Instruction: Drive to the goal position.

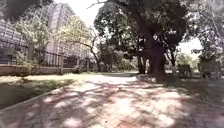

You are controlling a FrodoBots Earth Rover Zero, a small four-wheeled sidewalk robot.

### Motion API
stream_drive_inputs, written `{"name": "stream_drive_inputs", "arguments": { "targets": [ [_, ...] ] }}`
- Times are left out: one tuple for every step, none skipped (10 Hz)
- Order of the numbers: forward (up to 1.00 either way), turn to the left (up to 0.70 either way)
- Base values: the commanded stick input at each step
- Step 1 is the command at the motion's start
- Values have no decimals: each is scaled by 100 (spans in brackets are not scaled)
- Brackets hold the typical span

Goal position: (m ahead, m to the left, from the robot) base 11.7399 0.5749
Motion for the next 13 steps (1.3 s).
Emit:
{"name": "stream_drive_inputs", "arguments": {
  "targets": [
    [70, 0],
    [70, 0],
    [70, 0],
    [70, 0],
    [70, 0],
    [70, 0],
    [70, 0],
    [70, 0],
    [70, 0],
    [70, 0],
    [70, 0],
    [70, 0],
    [70, 0]
  ]
}}
